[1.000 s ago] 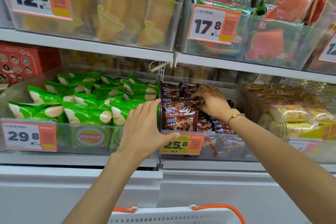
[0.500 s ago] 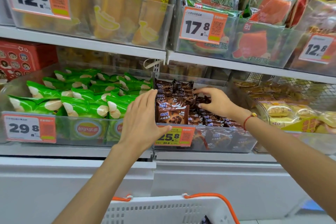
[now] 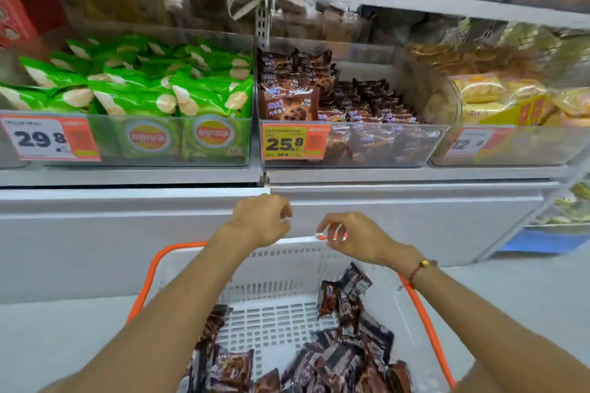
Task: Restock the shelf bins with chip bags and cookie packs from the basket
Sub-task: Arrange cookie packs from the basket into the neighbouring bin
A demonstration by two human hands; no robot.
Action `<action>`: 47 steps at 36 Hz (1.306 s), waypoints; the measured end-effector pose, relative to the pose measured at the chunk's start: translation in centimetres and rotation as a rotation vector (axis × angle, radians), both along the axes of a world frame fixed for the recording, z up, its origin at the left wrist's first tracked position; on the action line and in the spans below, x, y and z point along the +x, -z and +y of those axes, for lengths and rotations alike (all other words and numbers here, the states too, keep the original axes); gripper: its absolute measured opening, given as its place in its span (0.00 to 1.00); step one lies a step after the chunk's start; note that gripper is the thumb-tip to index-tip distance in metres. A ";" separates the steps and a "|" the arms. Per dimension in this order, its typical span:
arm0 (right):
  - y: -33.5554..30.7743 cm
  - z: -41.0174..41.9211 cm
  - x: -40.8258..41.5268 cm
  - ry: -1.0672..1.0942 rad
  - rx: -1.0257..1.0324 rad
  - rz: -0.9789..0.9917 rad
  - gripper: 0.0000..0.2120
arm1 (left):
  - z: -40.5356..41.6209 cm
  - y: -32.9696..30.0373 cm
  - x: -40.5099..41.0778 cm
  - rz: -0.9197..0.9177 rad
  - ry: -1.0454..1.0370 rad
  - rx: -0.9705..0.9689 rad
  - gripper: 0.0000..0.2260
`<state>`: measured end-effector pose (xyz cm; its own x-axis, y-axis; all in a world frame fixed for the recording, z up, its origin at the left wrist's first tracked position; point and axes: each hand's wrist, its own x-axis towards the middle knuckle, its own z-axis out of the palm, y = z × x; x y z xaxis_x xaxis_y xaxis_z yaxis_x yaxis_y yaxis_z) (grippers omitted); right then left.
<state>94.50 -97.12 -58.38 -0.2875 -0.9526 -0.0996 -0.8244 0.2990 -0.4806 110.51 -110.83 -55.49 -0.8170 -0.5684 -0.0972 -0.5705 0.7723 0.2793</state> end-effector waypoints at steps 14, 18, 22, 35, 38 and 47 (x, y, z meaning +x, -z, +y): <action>16.2 3.4 5.8 -0.093 0.626 -0.101 0.14 | 8.2 21.2 4.6 -0.189 -0.277 0.765 0.08; 18.2 4.2 7.6 -0.165 0.670 -0.138 0.17 | 9.8 24.2 6.7 -0.416 -0.173 0.815 0.07; 20.7 5.4 9.2 -0.229 0.690 -0.092 0.21 | 10.7 25.5 8.4 -0.531 -0.083 0.707 0.19; 21.0 5.2 9.7 -0.114 0.598 -0.122 0.09 | 11.3 26.1 8.1 -0.320 -0.203 0.750 0.12; 18.3 3.6 8.6 -0.055 0.595 -0.234 0.11 | 10.2 24.1 6.7 -0.217 -0.234 0.766 0.10; 4.6 -1.3 2.8 0.125 0.453 -0.359 0.06 | 4.3 13.3 0.0 0.042 -0.195 0.627 0.12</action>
<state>97.30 -98.45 -62.97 -0.2681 -0.7536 -0.6001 -0.5789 0.6240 -0.5249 110.53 -106.55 -68.75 -0.7150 -0.5526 -0.4282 -0.6624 0.3398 0.6676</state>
